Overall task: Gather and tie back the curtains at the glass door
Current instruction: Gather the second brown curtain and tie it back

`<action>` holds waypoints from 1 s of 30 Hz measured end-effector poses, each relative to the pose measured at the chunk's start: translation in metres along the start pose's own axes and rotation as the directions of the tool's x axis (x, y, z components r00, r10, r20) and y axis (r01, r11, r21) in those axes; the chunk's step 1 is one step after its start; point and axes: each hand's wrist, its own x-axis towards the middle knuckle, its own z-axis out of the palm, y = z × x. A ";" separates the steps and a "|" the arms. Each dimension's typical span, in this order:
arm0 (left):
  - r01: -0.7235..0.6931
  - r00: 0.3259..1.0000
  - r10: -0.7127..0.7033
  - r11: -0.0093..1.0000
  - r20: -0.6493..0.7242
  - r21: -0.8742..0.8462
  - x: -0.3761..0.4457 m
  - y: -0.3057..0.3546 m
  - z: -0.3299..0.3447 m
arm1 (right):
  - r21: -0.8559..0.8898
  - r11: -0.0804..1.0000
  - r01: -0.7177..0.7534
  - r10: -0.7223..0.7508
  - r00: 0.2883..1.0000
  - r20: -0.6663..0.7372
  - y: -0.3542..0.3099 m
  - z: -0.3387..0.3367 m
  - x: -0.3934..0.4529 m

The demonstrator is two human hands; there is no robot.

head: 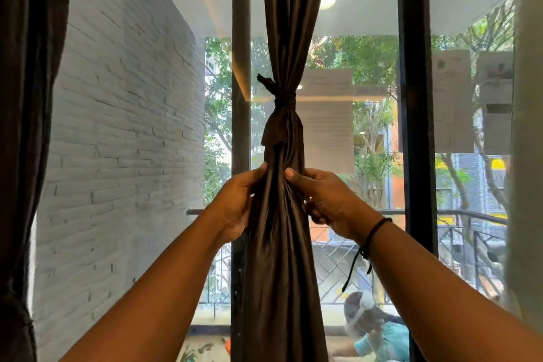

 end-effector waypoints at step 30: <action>-0.183 0.949 0.246 0.940 -0.199 0.289 -0.005 -0.042 0.008 | -0.512 0.851 0.120 -0.425 0.731 -0.535 0.036 0.025 -0.034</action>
